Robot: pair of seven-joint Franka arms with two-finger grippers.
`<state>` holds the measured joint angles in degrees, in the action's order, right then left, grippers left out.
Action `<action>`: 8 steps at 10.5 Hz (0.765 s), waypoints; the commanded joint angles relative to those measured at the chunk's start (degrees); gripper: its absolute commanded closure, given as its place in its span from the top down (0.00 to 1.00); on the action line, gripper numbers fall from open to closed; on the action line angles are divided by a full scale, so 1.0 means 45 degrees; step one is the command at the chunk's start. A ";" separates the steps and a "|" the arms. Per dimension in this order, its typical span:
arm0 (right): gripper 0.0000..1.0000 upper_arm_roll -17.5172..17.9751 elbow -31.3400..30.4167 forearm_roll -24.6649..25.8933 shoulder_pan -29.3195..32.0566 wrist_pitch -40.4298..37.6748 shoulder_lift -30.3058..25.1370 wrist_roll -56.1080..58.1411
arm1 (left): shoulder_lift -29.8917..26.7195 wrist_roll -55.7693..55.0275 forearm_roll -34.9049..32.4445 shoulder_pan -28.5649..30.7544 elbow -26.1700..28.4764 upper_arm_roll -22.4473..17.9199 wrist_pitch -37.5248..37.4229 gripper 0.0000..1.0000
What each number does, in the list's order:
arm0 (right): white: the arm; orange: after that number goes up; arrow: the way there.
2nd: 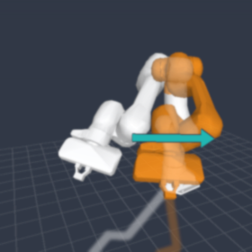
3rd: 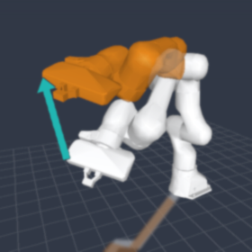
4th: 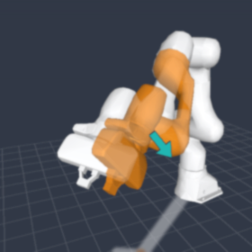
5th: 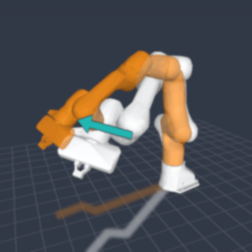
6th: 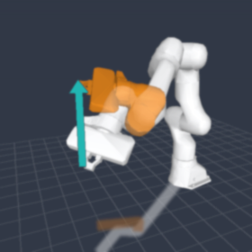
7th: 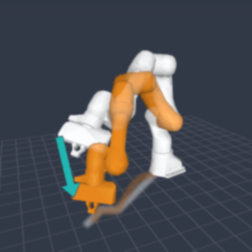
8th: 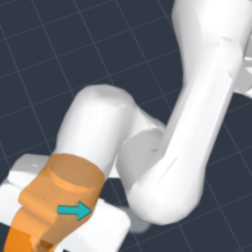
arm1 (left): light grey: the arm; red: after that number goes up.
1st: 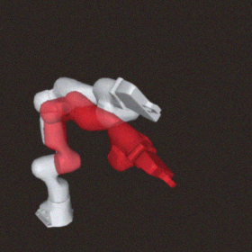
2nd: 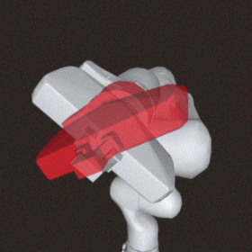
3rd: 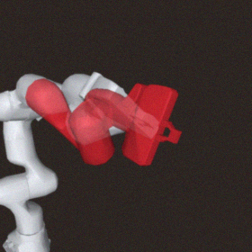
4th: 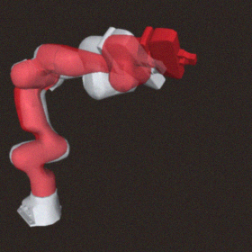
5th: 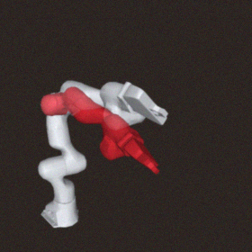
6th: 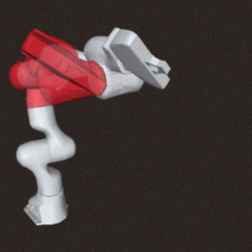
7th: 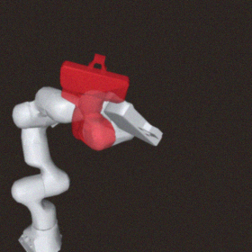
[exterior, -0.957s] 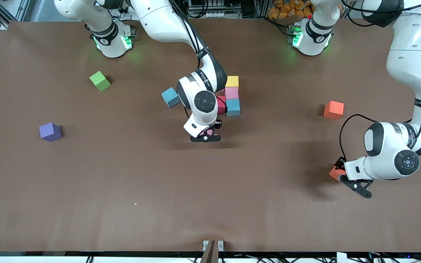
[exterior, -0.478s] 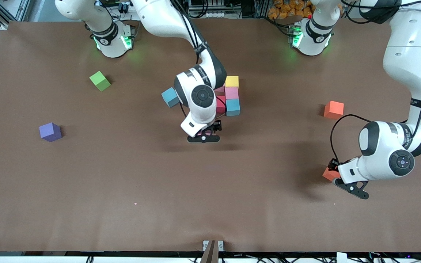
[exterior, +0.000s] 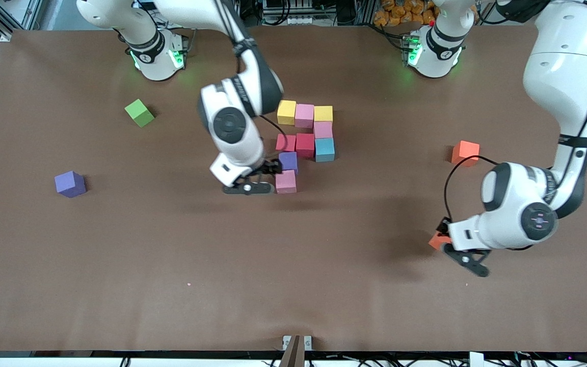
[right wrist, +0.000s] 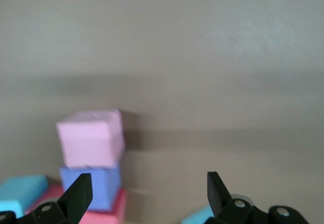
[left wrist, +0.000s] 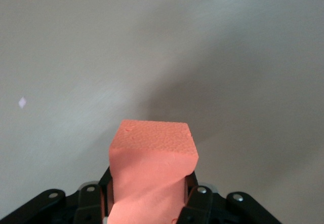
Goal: Form number 2 with 11 blocks
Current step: 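Carry the orange cube to the figure while the right gripper reaches cyan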
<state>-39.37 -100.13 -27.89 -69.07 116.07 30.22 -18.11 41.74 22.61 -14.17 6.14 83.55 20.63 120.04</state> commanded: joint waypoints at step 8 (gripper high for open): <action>1.00 -0.0683 -0.3373 0.0416 -0.0179 0.0299 -0.1774 0.0138 | -0.0117 0.1186 -0.1904 -0.3626 0.0144 0.0629 -0.0073 0.38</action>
<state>-41.07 -113.62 -26.92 -69.47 117.21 24.22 -17.24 41.45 27.18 -19.52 -7.78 83.75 23.90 120.05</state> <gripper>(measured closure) 0.000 0.458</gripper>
